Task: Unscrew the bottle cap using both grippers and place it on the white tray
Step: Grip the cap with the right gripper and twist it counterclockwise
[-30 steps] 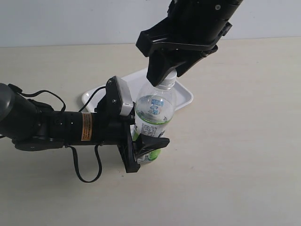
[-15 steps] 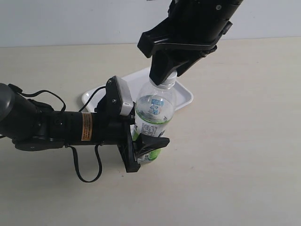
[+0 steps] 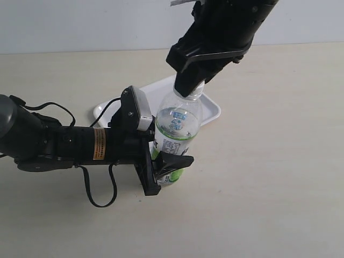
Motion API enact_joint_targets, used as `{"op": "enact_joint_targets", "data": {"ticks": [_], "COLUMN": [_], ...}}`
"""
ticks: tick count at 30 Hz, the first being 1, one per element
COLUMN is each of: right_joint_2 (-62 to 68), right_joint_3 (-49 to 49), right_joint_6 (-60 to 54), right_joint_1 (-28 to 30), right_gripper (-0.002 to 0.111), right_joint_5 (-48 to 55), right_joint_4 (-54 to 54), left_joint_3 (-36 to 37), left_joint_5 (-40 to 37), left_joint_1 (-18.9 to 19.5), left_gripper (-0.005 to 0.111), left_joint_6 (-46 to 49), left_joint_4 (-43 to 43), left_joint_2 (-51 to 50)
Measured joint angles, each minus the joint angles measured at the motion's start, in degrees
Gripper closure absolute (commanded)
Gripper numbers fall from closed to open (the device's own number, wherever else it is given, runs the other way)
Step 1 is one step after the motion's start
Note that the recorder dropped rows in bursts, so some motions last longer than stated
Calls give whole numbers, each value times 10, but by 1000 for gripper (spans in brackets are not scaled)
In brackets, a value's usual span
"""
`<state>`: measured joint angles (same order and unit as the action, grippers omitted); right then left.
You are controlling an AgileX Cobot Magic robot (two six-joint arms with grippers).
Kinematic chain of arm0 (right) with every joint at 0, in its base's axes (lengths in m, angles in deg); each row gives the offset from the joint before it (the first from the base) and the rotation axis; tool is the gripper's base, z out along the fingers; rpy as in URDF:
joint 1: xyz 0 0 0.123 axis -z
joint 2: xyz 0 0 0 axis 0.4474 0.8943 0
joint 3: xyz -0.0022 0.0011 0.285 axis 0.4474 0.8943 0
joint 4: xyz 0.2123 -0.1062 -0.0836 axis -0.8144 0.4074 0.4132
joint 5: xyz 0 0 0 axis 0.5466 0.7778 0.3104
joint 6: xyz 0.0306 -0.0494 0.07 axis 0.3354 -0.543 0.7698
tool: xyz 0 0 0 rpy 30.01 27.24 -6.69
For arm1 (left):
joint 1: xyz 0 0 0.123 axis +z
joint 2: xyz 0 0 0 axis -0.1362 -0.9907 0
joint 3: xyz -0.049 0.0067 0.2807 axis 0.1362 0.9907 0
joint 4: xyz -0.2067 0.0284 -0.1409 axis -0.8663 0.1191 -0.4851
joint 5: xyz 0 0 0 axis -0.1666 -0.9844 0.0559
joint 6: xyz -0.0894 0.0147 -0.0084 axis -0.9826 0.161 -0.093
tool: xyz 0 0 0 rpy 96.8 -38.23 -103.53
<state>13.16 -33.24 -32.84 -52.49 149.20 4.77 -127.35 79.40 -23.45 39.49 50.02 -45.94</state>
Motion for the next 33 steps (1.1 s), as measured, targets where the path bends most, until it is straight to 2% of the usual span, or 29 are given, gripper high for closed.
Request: {"op": "enact_joint_targets", "data": {"ticks": [12, 27, 33], "right_joint_2": [0, 0, 0], "right_joint_3": [0, 0, 0], "right_joint_6": [-88, -367, -425], "right_joint_1": [0, 0, 0], "right_gripper": [108, 108, 108], "right_joint_5": [-1, 0, 2], "right_joint_4": [1, -8, -12], "left_joint_3": [0, 0, 0], "left_joint_5": [0, 0, -1], "left_joint_1": [0, 0, 0], "left_gripper": [107, 107, 107], "left_joint_6": [-6, -7, -7], "left_joint_4": [0, 3, 7], "left_joint_2": [0, 1, 1]}}
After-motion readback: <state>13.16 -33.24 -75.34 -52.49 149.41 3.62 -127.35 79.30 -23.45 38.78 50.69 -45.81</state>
